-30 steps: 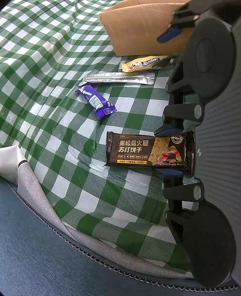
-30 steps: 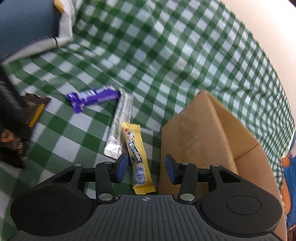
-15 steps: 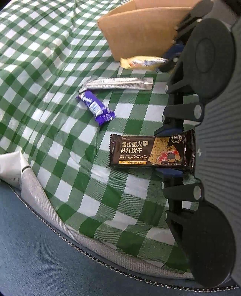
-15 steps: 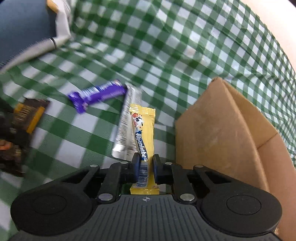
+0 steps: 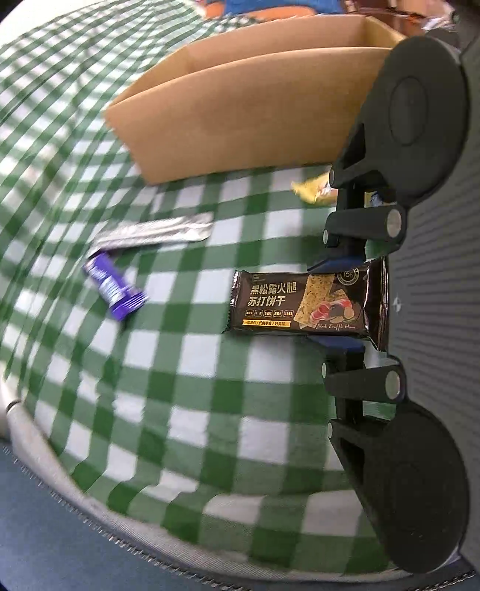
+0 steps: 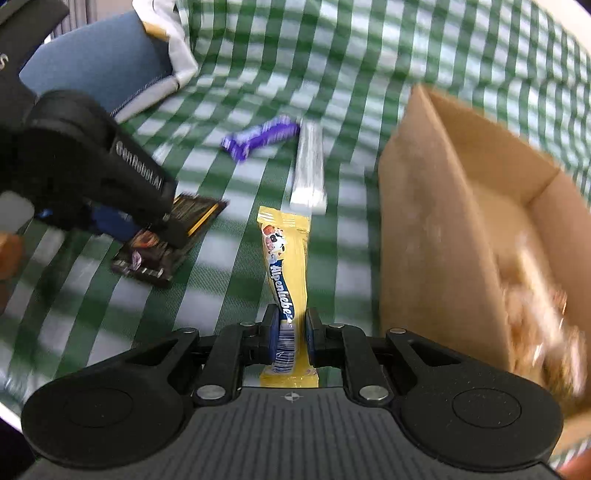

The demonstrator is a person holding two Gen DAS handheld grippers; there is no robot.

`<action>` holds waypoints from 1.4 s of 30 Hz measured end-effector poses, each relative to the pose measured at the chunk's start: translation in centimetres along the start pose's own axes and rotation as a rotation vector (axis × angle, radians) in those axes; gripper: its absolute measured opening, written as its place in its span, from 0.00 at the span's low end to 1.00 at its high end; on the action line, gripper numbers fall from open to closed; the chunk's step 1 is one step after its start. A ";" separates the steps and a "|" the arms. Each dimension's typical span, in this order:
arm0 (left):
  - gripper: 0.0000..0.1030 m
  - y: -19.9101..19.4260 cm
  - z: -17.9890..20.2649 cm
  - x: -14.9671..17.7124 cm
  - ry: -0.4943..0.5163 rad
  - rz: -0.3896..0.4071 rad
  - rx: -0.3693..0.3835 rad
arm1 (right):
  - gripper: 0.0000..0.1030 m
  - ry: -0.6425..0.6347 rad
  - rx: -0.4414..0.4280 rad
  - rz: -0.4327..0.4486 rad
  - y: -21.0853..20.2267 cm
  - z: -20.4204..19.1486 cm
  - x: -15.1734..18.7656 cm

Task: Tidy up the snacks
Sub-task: 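Close the left tool on the chocolate cracker pack while the right tool grasps the yellow bar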

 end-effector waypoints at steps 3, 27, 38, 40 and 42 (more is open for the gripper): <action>0.37 0.5 0.3 0.5 0.041 -0.044 -0.003 | 0.15 -0.006 -0.005 -0.045 0.5 0.0 1.0; 0.52 2.1 1.3 -0.2 0.126 -0.056 -0.095 | 0.32 0.013 -0.060 -0.099 2.2 0.9 0.8; 0.52 2.2 1.5 -0.2 0.153 -0.056 -0.111 | 0.31 0.019 -0.057 -0.102 2.3 0.8 0.8; 0.52 2.3 1.6 -0.2 0.157 -0.055 -0.112 | 0.29 0.022 -0.058 -0.102 2.3 0.6 0.7; 0.52 2.3 1.6 -0.3 0.159 -0.055 -0.113 | 0.22 0.018 -0.059 -0.099 2.3 0.6 0.7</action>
Point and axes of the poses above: each gripper's, at about its wrist camera, not at the fingertips, and y roughly the way its jaws point, z to its right, x to its underside, the point moved 3 cm from there along y, roughly the way its jaws point, and after that the axes turned 8 degrees about -z, right-handed, at the moved point
